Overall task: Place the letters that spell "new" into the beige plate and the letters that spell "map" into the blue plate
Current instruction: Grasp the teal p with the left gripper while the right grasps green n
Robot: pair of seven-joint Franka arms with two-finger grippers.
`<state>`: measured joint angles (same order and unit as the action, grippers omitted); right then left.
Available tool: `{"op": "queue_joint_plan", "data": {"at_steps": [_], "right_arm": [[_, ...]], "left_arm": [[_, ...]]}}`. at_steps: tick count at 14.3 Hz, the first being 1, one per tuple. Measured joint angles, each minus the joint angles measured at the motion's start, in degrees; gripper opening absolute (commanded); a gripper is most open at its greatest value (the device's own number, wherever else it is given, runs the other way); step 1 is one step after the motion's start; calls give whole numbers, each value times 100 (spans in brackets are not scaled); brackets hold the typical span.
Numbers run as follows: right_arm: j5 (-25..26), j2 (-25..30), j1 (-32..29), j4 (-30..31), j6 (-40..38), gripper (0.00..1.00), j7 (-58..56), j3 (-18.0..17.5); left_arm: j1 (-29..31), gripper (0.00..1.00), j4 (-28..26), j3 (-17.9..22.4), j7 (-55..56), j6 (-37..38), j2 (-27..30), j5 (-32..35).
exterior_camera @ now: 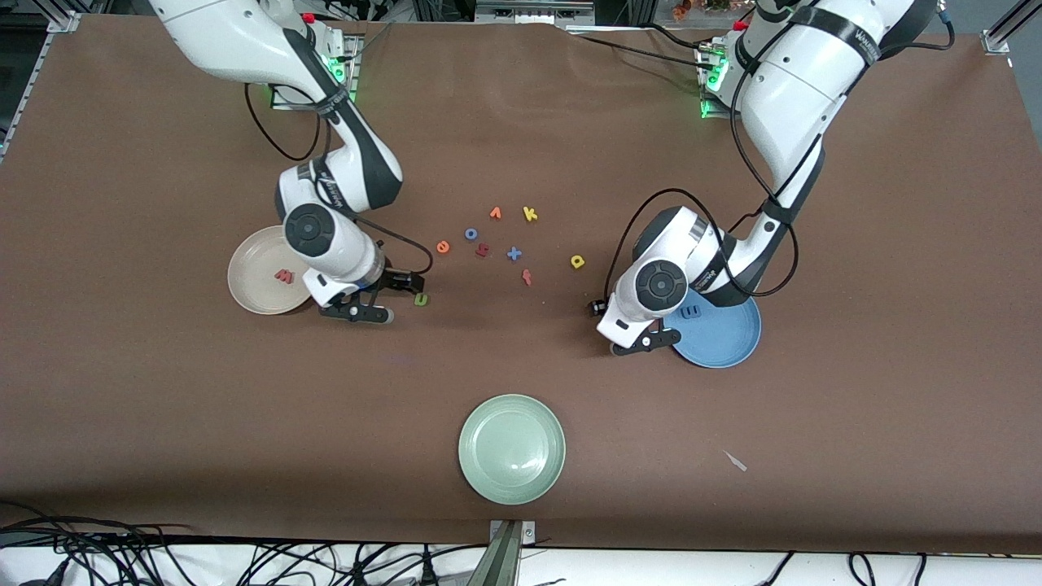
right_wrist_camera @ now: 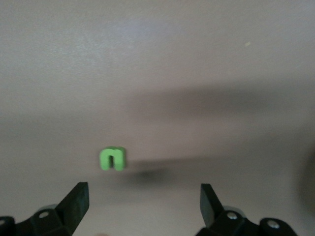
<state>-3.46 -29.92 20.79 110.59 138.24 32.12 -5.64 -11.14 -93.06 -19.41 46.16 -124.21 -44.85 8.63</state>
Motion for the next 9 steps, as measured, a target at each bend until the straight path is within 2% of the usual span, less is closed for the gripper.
{"op": "queue_joint_plan", "data": {"at_steps": [2,3,6,8,9], "right_arm": [[0,-177,110,-58,188,100,274,-2],[0,-262,146,-127,222,100,374,-2],[-1,-441,210,-269,227,99,423,-3],[-1,-506,215,-283,228,98,424,-2],[-1,-530,216,-283,228,95,424,-3]], "left_arm": [[69,72,-155,-16,-7,-189,5,0],[73,59,-154,-18,-7,-191,12,0],[79,36,-153,-18,-7,-186,75,0],[79,14,-153,-18,-21,-188,86,0],[79,10,-151,-20,-41,-189,90,0]]}}
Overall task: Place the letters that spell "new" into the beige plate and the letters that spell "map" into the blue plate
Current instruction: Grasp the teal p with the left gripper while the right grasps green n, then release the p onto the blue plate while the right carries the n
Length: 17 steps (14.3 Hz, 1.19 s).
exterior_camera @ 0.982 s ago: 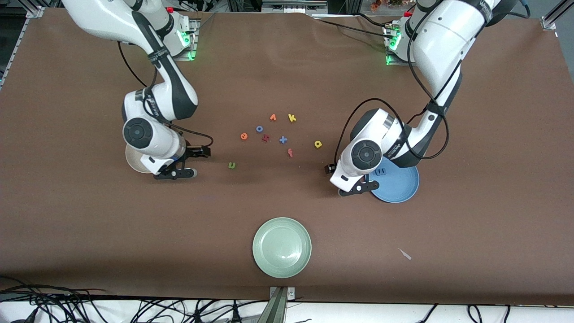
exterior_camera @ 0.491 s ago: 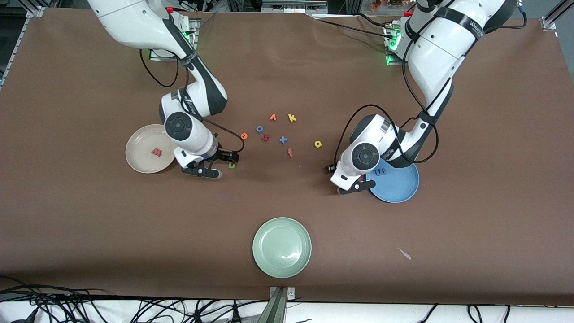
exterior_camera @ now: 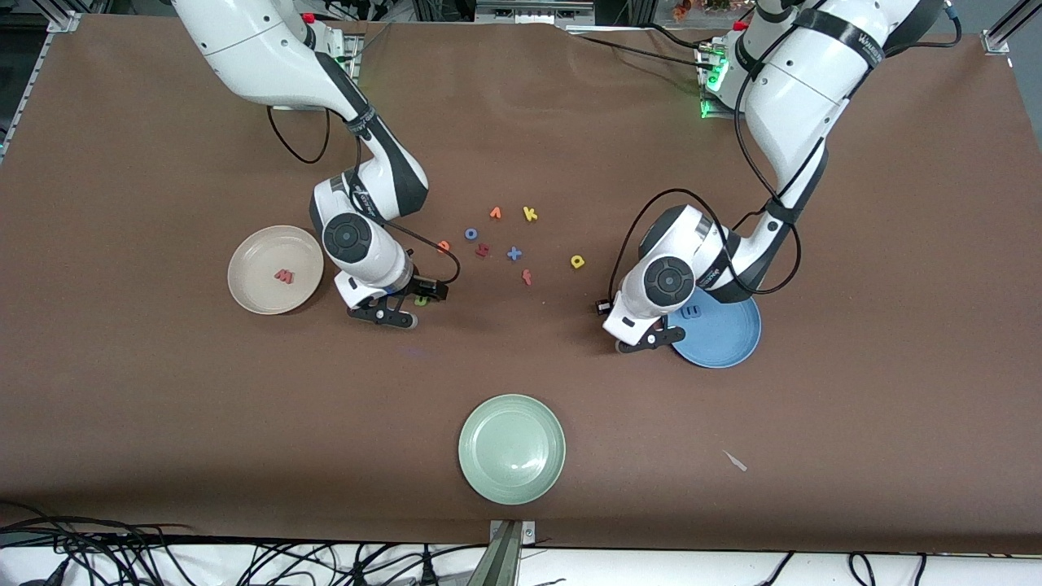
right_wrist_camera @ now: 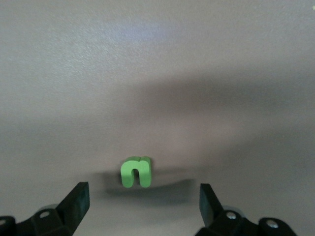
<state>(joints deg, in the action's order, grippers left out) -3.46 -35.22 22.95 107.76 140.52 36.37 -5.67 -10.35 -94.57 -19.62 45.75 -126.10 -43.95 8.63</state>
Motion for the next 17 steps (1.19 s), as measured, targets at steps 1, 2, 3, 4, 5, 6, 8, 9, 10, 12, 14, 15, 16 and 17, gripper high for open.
{"op": "queue_joint_plan", "data": {"at_steps": [1,2,3,4,5,6,8,9,10,12,14,15,16,17], "right_arm": [[0,-19,1,0,0,90,0,0],[0,-36,3,-1,0,84,-1,0],[0,-48,9,-1,0,78,-1,0],[0,-54,17,0,0,72,-2,0],[0,-54,25,-1,0,63,-2,0],[0,-54,31,-1,0,54,-2,0],[3,-52,35,-12,-2,39,-4,1],[4,-50,35,-25,-5,35,-5,6],[4,-49,35,-36,-5,35,-5,9],[4,-48,37,-53,-6,32,-10,8],[7,-48,38,-54,-8,30,-55,8],[7,-47,37,-54,-8,30,-71,10],[8,-47,37,-54,-9,29,-79,11],[8,-43,37,-55,-10,28,-82,12]], "left_arm": [[1,10,2,-2,-33,18,17,0],[2,10,0,6,-77,20,26,0],[9,10,-1,12,-127,21,26,0],[21,10,8,14,-164,63,38,0],[33,10,48,16,-208,218,71,0],[46,10,141,17,-238,486,127,0],[113,12,368,29,-494,1084,329,2],[205,13,422,44,-753,1272,444,2],[347,14,431,59,-1063,1390,543,2],[686,15,426,74,-1717,1529,612,2],[977,15,321,101,-2311,1584,594,4],[1123,18,248,118,-2601,1584,576,9],[1285,29,203,132,-2912,1584,549,10],[1449,62,170,140,-3172,1584,515,10]]}}
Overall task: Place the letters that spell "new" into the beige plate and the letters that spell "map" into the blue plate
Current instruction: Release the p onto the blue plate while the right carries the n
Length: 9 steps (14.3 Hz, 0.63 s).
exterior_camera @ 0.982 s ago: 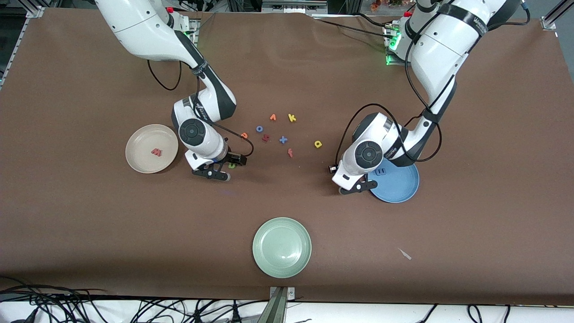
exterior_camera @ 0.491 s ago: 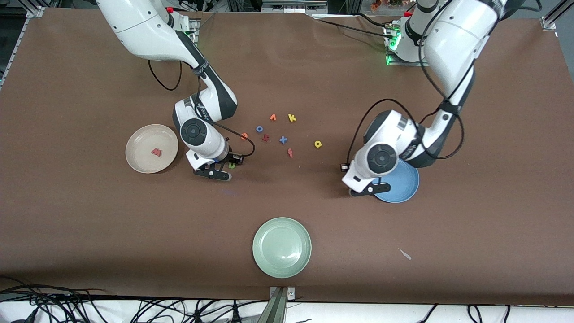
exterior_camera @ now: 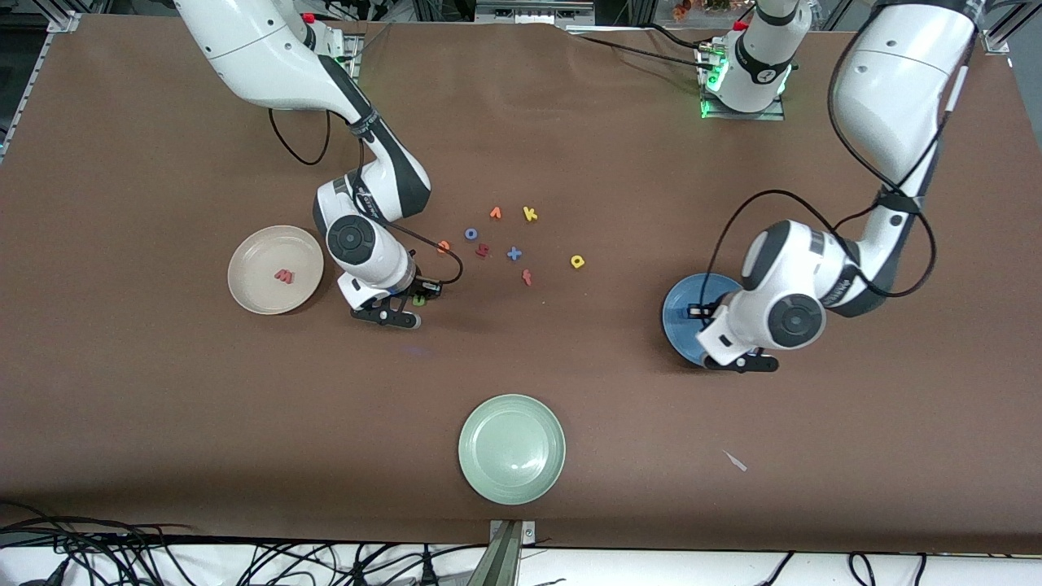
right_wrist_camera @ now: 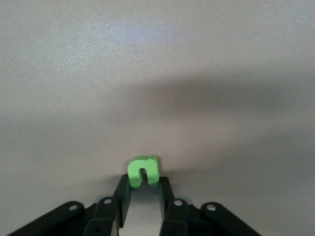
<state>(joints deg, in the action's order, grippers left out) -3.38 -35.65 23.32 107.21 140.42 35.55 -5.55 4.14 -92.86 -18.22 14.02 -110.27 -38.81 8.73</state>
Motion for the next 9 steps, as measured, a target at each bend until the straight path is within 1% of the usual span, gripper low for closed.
{"op": "queue_joint_plan", "data": {"at_steps": [1,3,5,9], "right_arm": [[0,0,1,0,0,27,-5,0],[1,5,4,-6,2,26,-26,-1],[1,1,4,-24,9,25,-49,-1],[2,11,4,-149,-154,23,-275,17]], "left_arm": [[136,100,-24,2,-175,0,-42,0],[232,100,-29,0,-307,-2,-99,0],[190,100,-19,-74,-307,-7,-100,0],[46,100,77,-442,-75,16,-47,-3]]}}
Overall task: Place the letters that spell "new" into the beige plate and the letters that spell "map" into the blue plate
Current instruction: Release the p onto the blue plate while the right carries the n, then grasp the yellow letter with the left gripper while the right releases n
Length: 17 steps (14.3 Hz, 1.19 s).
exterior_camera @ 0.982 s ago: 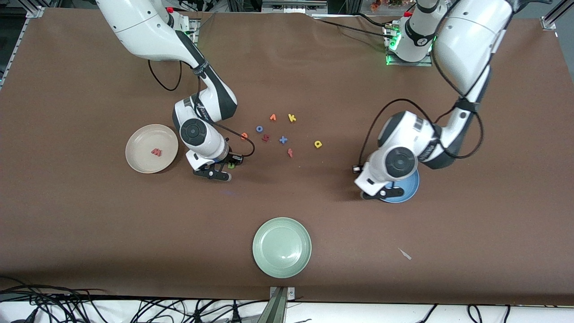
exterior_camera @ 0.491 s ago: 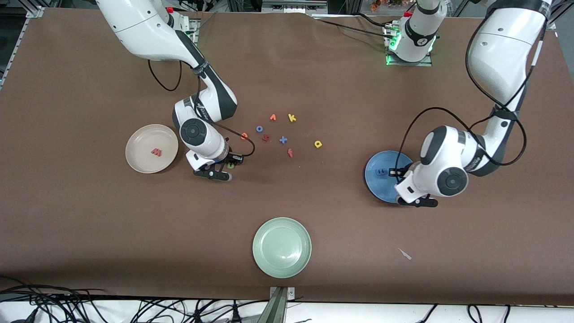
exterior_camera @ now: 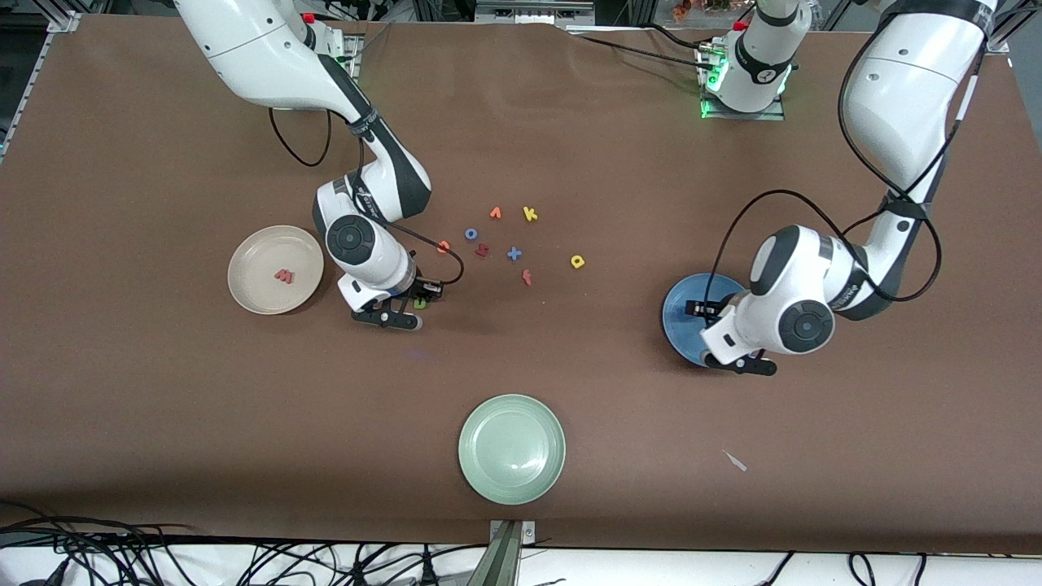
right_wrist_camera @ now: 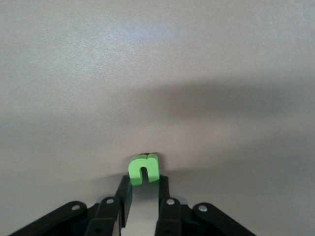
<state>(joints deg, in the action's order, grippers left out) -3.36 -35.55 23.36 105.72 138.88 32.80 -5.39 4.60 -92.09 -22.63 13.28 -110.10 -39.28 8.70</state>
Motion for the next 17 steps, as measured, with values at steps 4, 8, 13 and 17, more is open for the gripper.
{"op": "queue_joint_plan", "data": {"at_steps": [4,8,13,17], "right_arm": [[0,346,-14,-73,-971,22,-790,286],[1,1044,-30,606,-1156,22,-1803,700],[1,1921,-50,1799,-1180,23,-3172,1520],[1,1924,-74,2159,-1183,99,-3641,2120]], "left_arm": [[-114,100,14,-616,1482,17,38,-1],[-773,100,-14,-711,3275,-118,30,-1],[-1401,100,-428,-708,5261,-968,-18,-1],[-1451,97,-1161,-701,5734,-2049,-39,0]]}}
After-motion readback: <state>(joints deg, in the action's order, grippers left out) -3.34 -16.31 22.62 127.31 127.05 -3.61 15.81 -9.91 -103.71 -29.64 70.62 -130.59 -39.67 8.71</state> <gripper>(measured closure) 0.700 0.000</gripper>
